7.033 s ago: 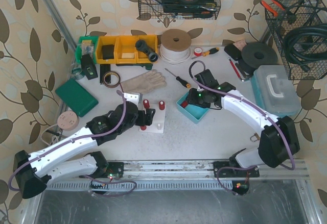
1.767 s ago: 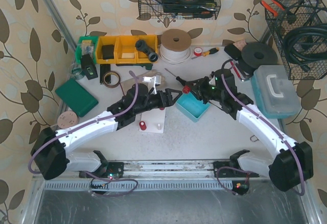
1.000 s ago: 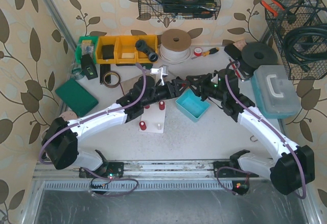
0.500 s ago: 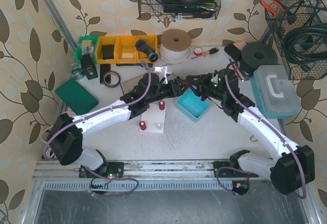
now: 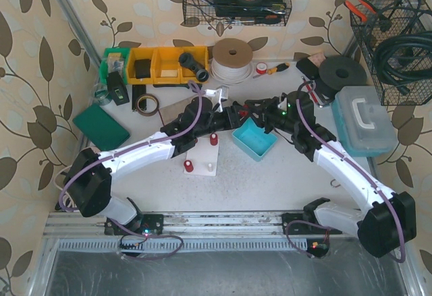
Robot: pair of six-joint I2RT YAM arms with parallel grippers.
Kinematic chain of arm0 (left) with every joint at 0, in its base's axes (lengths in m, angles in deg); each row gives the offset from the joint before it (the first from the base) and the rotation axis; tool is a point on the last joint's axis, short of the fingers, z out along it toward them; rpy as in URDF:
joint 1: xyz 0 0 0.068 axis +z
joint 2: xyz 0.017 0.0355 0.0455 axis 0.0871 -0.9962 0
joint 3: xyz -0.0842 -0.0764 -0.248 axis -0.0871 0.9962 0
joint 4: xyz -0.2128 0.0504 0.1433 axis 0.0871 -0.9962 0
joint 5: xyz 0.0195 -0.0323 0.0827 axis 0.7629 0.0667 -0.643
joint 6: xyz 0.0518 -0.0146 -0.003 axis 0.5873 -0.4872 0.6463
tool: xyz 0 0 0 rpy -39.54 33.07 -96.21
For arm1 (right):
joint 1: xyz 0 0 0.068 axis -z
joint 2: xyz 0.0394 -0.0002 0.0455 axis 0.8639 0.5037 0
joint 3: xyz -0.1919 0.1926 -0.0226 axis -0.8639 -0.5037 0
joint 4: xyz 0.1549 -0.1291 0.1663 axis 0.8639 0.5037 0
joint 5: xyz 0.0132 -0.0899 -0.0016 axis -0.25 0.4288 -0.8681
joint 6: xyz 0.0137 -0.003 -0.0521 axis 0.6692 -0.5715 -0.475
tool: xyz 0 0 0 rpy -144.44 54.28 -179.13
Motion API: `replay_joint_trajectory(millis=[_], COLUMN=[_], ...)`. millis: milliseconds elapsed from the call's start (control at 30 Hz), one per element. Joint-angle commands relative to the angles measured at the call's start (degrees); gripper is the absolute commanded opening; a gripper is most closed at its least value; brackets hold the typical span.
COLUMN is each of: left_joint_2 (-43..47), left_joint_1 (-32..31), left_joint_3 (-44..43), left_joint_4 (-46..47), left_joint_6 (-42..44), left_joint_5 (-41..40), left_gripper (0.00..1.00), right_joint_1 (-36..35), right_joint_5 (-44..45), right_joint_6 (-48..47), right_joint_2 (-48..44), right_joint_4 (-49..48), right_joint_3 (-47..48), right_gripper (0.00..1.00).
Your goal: Install the large spring
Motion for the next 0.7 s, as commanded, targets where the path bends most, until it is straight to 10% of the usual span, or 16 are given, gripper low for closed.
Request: replay_joint_trajectory(millis=[0,100,267,400,533,667], left_joint_2=[-0.30,0.06,1.30,2.23,4.69,6.76], left_joint_1=[-0.46,-0.46,-0.37,0.13,0.51,0.51], left_joint_3=[-2.89,-2.54,-2.24,-3.30,-7.85,-14.10], left_joint_4=[-0.44,-1.02,-4.10,-7.71,-18.23,-35.04], left_joint_6=[1.59,1.73,2.27,3.84,9.53,16.97], left_joint_5=[-0.46,-1.13,-2.77,-3.40,-2.11,-2.75], left_gripper=[0.49,0.41,0.00,0.00,0.00,0.00], right_joint_1=[-0.48,-0.51,-0.48,-0.53,-0.49,-0.48], right_joint_5=[-0.24,0.03,0.61,0.68,0.80,6.36], right_joint_6=[0.84,0.66,-0.54,-4.15,-10.84,-25.46], right_joint_2=[-1.47,-1.86,-2.55,-2.78,-3.63,-6.19], right_joint_4=[-0.44,-0.43,1.11,6.02,14.49,27.24], right_joint_3=[1.90,1.48,1.16,3.33,6.21,9.22], right_gripper=[0.00,0.00,0.00,0.00,0.60,0.84])
